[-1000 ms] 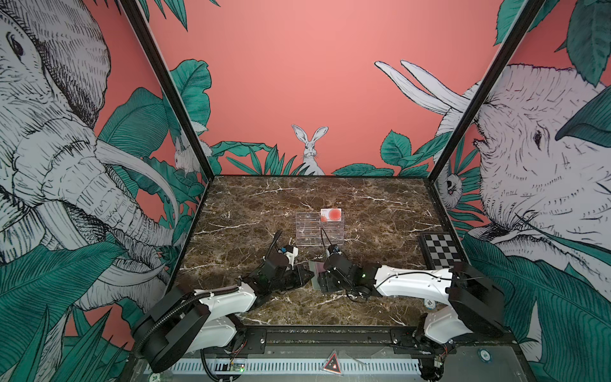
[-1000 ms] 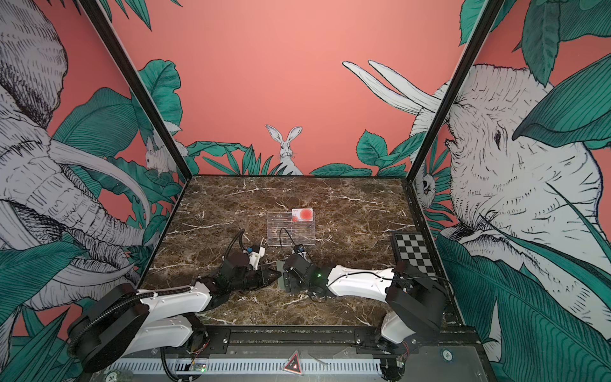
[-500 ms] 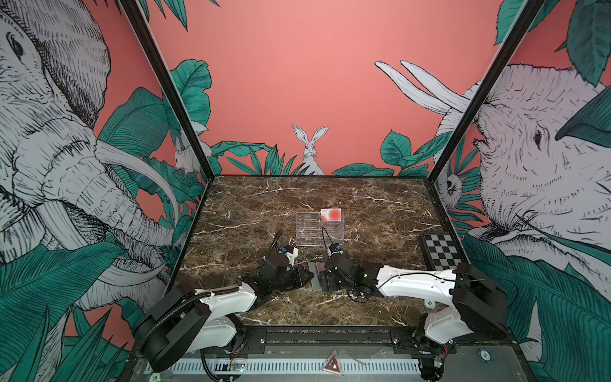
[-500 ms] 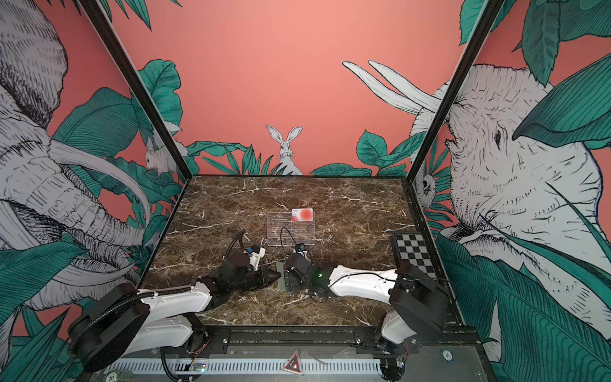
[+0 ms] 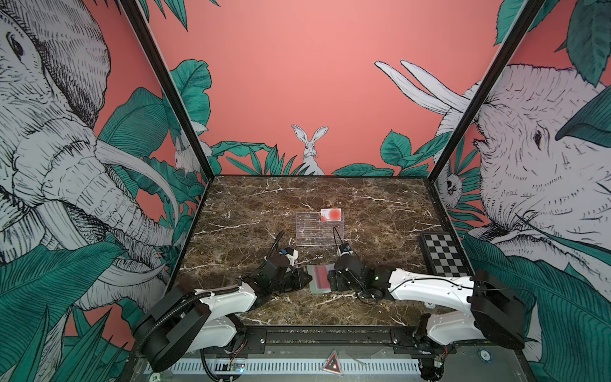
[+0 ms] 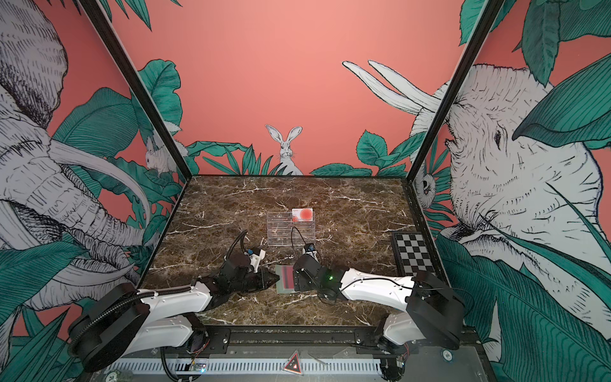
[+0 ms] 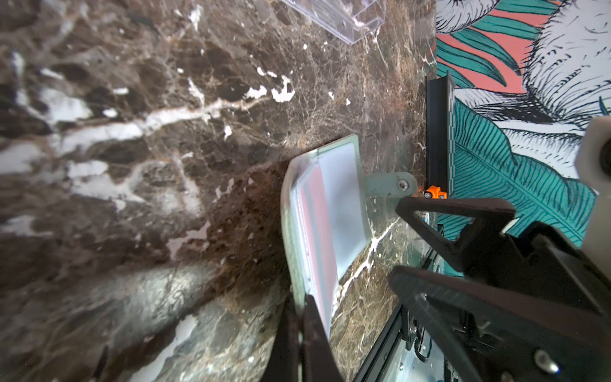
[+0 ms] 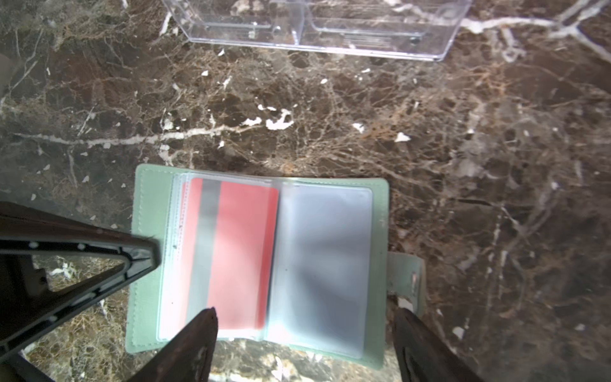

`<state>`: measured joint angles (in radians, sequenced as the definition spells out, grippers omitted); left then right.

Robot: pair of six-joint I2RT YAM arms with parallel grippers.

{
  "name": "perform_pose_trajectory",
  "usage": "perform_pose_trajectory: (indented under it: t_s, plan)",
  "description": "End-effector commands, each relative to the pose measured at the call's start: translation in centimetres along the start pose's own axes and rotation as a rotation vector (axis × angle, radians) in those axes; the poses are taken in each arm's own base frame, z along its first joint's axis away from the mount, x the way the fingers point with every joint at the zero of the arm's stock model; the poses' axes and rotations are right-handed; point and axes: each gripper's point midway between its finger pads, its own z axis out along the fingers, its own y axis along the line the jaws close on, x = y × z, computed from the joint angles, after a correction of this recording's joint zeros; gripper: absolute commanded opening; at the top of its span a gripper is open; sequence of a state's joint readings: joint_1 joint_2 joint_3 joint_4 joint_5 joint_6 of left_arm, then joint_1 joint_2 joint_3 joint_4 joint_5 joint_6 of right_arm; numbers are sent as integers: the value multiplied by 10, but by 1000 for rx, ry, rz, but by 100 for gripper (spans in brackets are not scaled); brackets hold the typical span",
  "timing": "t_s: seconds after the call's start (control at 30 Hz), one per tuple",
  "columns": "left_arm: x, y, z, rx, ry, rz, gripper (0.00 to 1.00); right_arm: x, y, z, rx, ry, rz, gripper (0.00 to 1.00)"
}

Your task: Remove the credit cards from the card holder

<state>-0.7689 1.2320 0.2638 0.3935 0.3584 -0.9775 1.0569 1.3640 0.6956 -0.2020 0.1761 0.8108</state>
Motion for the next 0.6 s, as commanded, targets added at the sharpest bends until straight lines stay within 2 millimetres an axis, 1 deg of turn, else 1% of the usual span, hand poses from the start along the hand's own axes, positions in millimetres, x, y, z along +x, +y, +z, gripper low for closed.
perform_pose_trajectory:
  t_s: [0.0,0.1,0.17,0.3,0.43,0.57]
  plan:
    - [-2,-6,2,6,4,20,0,-9,20,-5,-92,-23,-22,82]
    - [-2,-6,1,7,3,18,0,-7,36,1,-122,8,-44,82]
    - [-2,-6,1,6,3,18,0,-5,42,8,-112,33,-60,82]
    - [-2,-5,1,8,1,17,0,0,49,20,-104,60,-64,82]
    - [-2,-5,1,10,0,15,0,0,53,23,-108,66,-62,82]
    - [-1,-5,1,13,-1,14,0,2,51,26,-98,71,-59,82]
